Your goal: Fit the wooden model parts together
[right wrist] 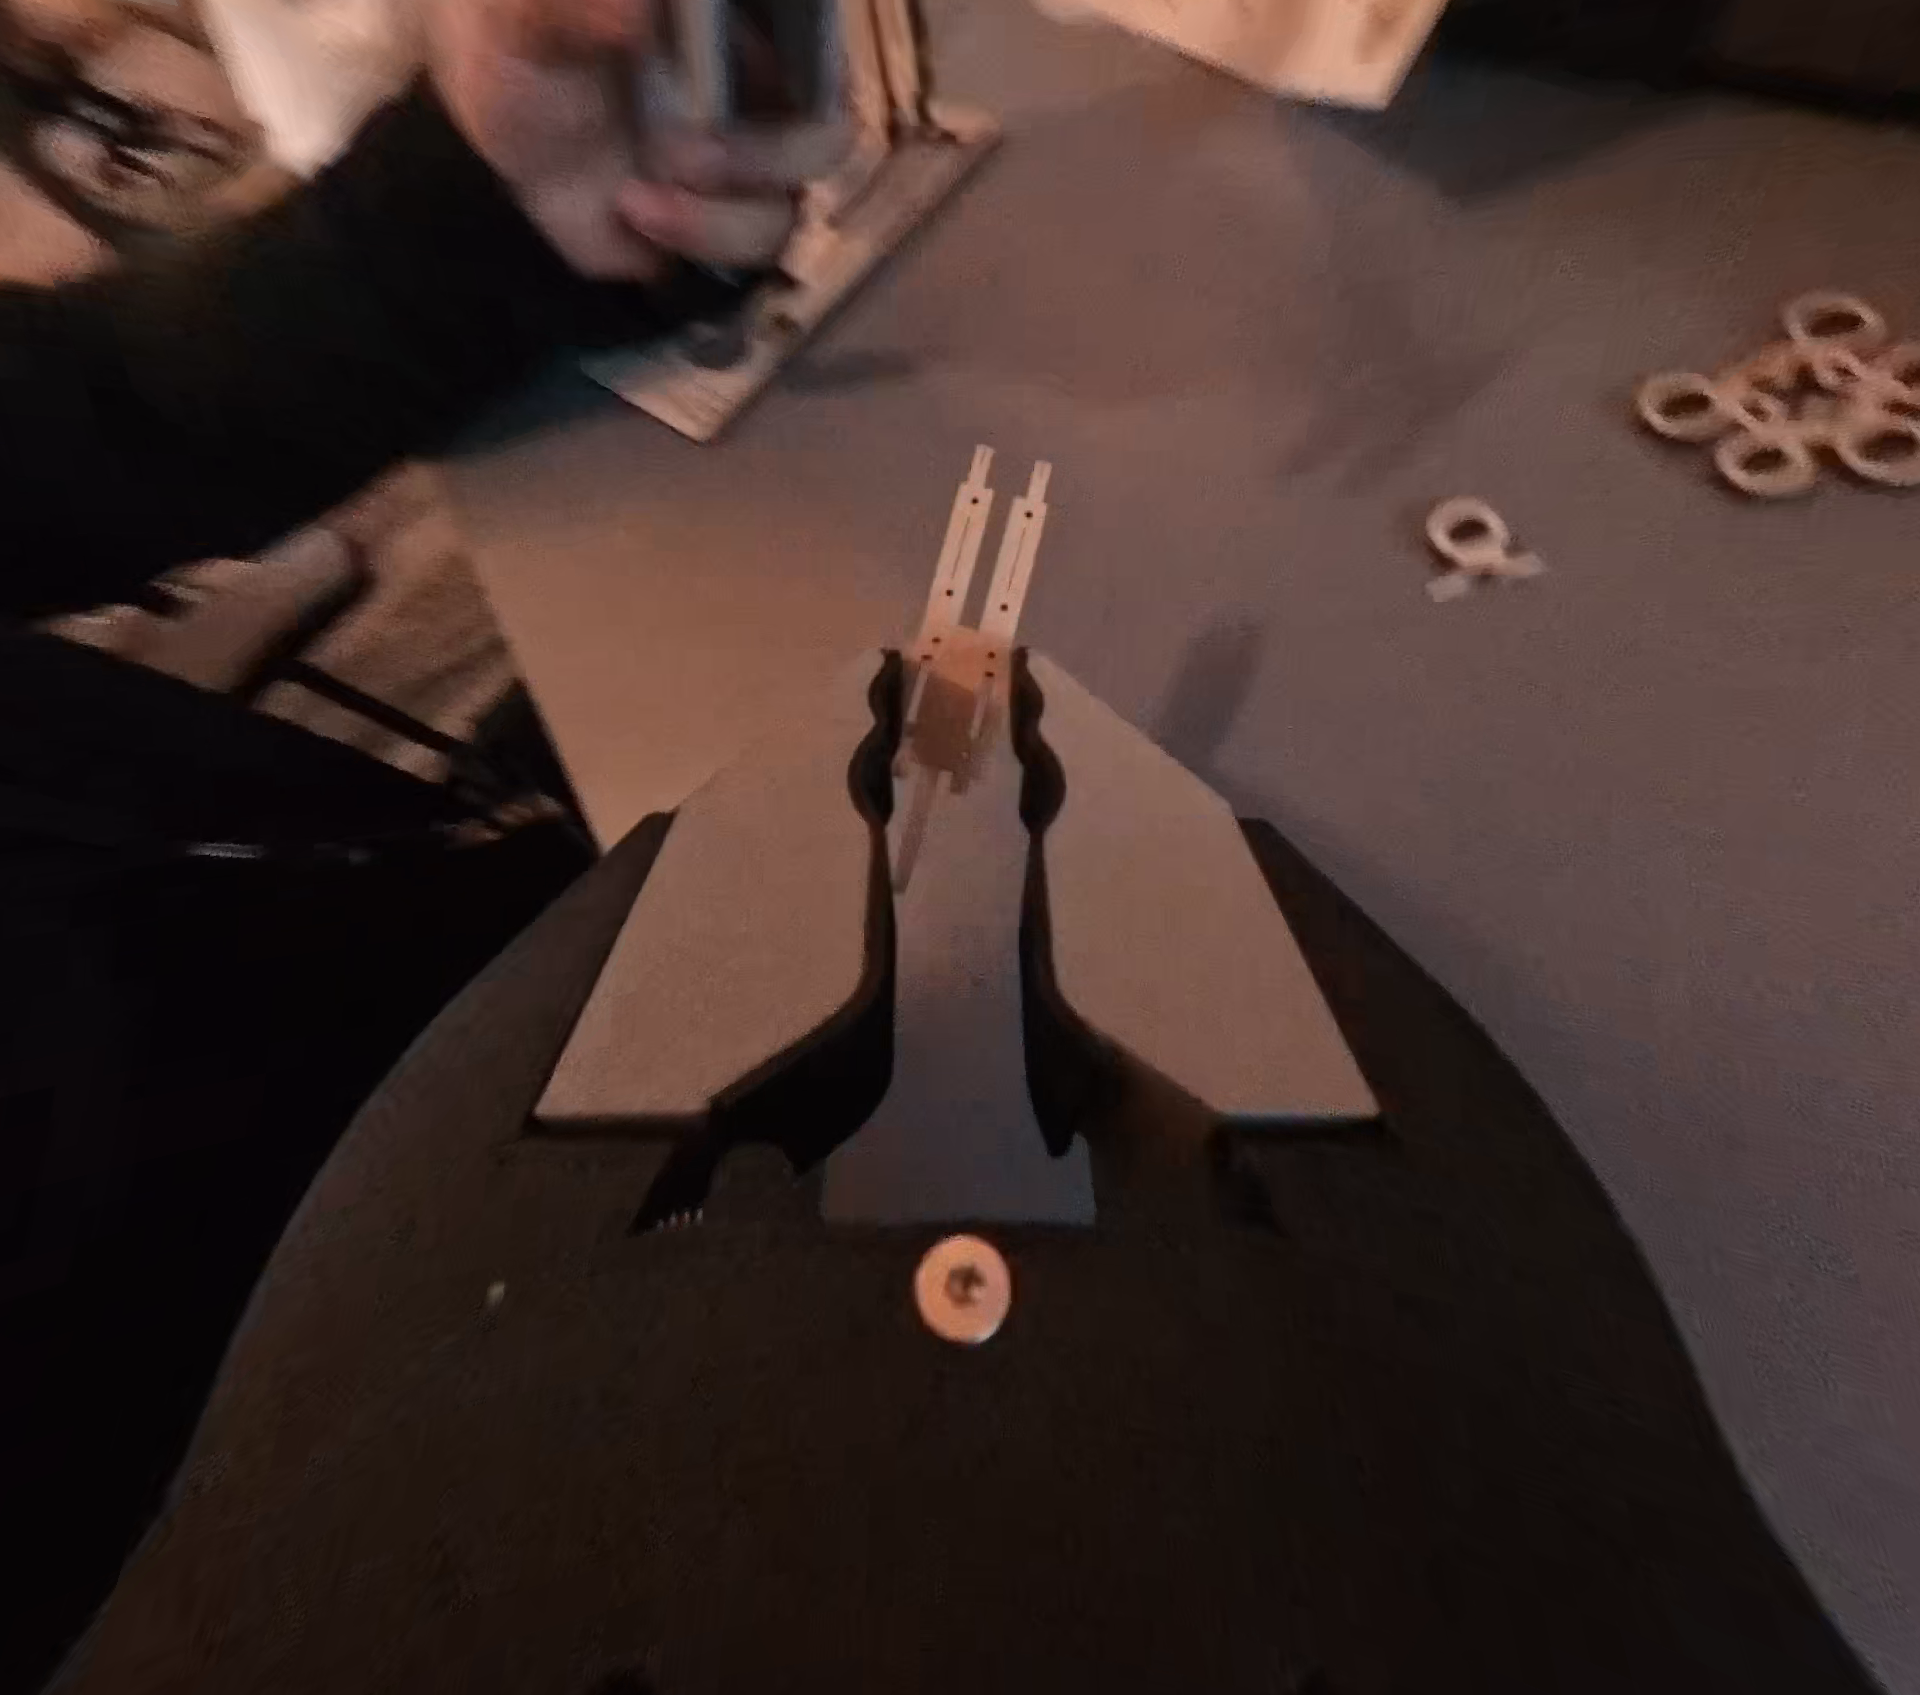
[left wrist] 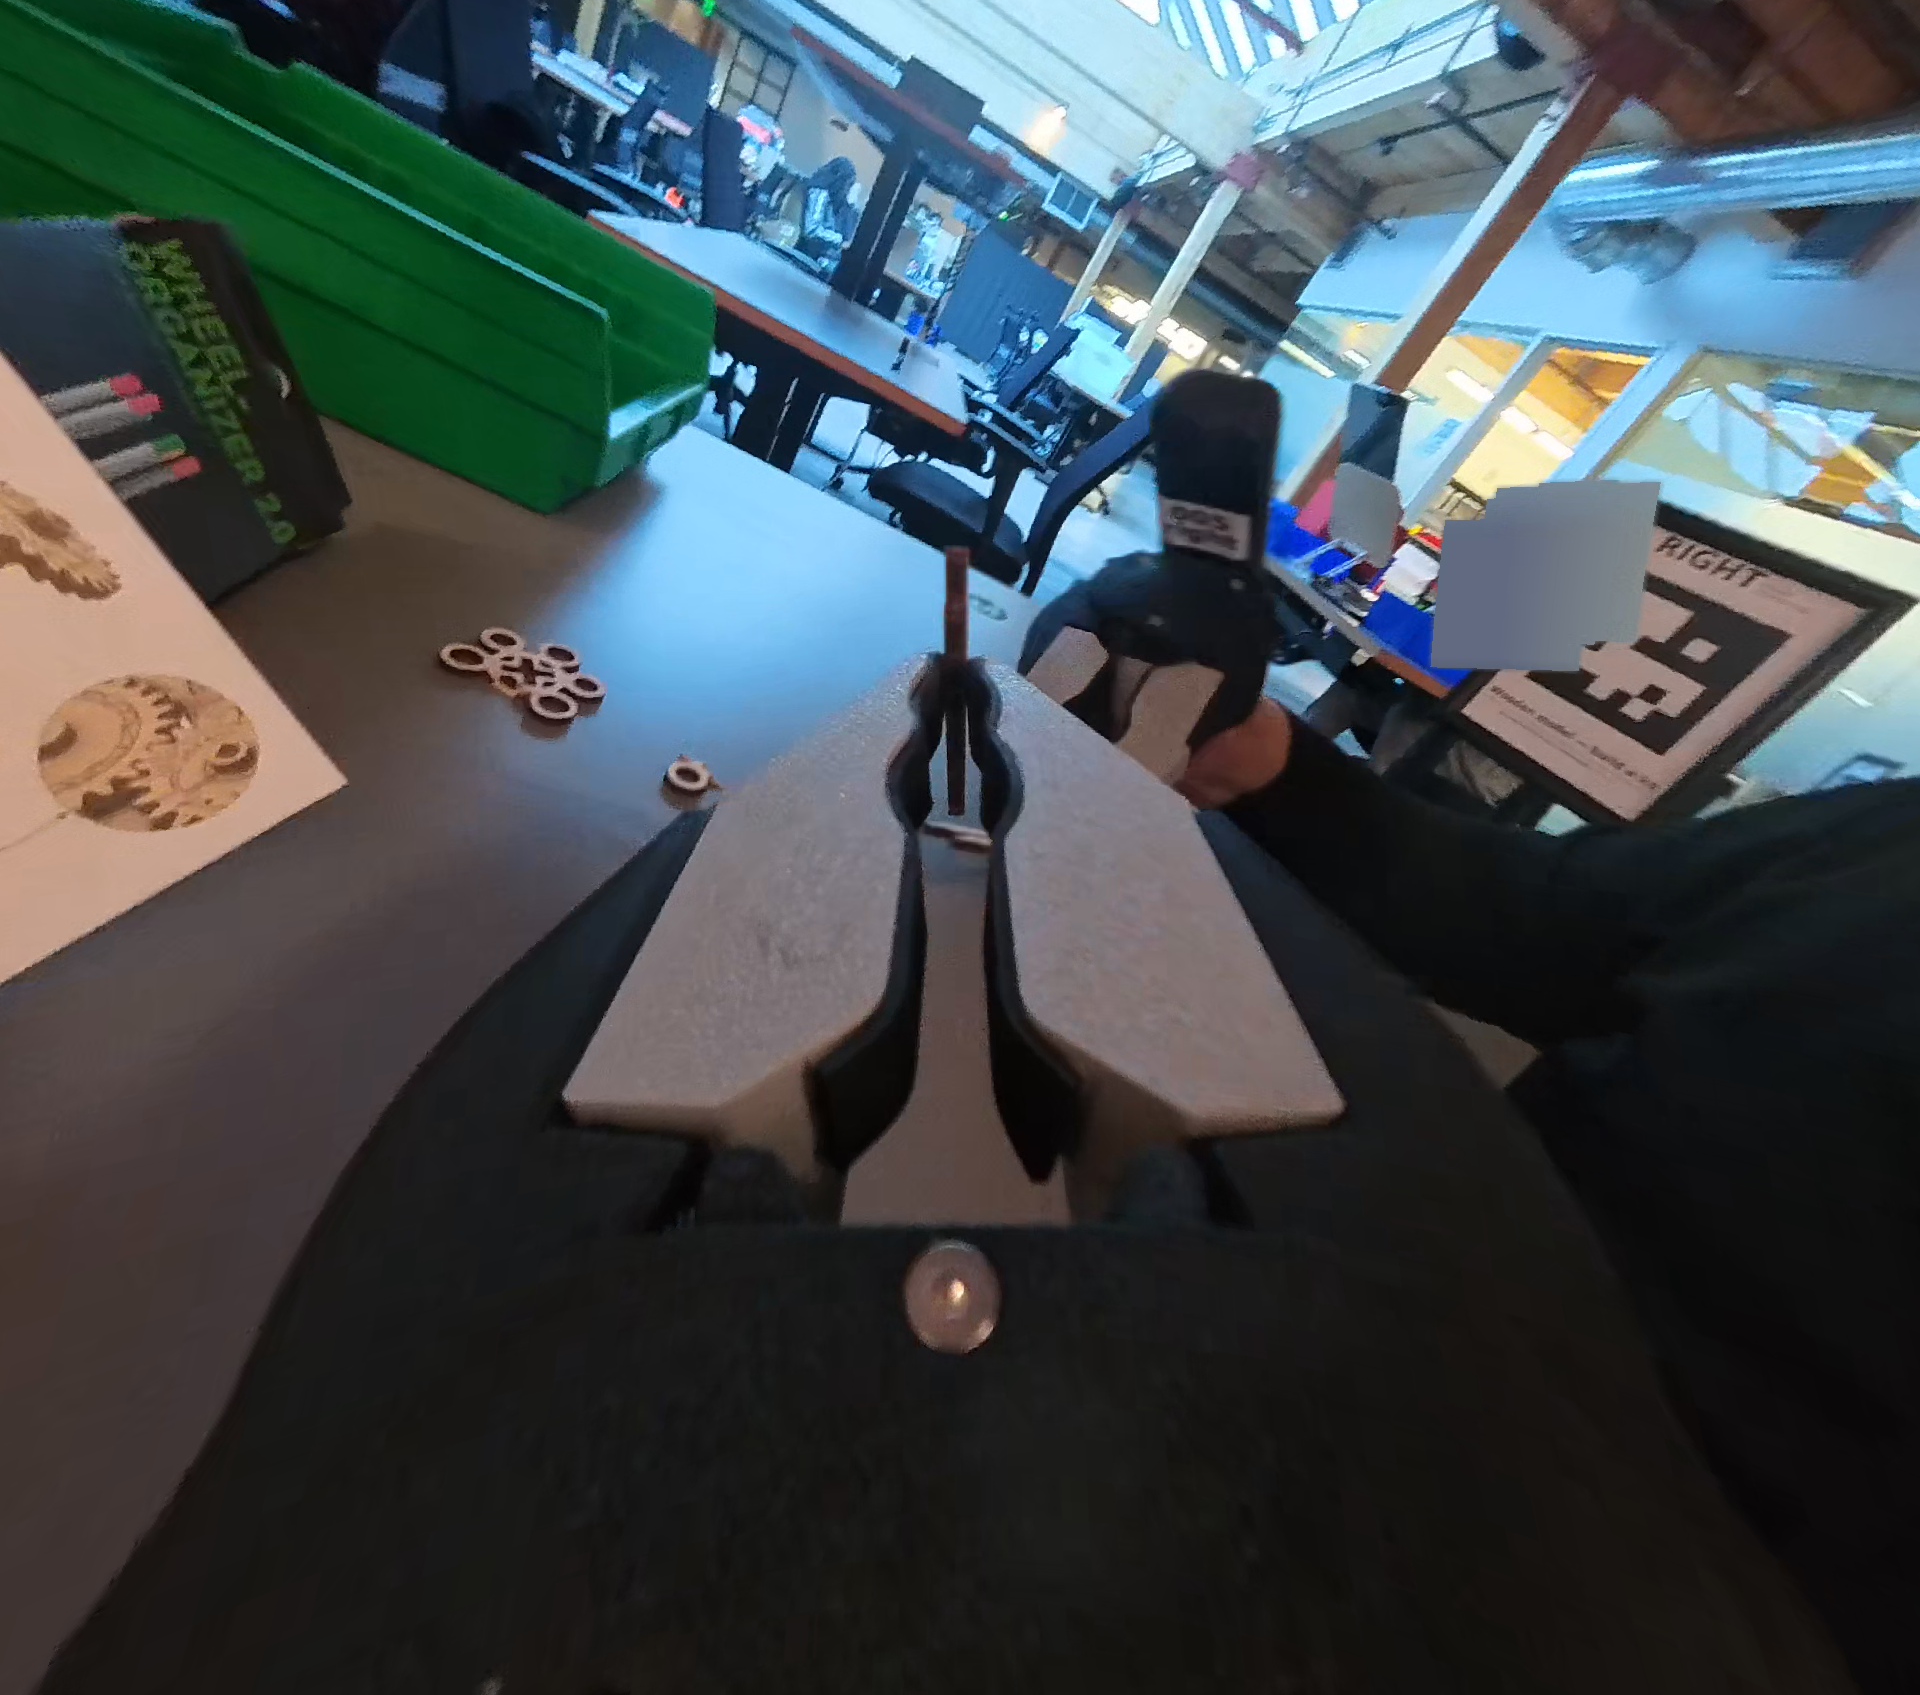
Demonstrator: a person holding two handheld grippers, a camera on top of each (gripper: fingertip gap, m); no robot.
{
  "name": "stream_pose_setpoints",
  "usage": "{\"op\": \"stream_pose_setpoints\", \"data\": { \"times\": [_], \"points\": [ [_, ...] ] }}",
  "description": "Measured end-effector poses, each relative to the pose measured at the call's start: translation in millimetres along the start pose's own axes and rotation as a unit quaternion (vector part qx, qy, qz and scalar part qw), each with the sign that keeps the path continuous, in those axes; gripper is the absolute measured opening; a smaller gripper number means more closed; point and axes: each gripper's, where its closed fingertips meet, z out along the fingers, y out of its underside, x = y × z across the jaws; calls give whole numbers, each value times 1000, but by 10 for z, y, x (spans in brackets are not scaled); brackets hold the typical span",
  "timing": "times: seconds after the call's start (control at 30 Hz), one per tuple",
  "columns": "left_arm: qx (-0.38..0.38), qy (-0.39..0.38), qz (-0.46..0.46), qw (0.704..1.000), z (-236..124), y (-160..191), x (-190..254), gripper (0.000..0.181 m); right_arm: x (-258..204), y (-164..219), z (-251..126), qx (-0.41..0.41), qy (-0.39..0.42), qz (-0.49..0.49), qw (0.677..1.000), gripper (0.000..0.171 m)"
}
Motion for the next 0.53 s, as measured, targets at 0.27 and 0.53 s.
{"op": "stream_pose_setpoints", "data": {
  "times": [0.27,0.53],
  "points": [
    [65,86,-1,994,-120,-202,185,0,-276,-551,42,97,-192,-6,977,17],
    [106,132,-31,985,-155,-282,246,0,-377,-689,41,113,-235,-34,965,17]
  ]
}}
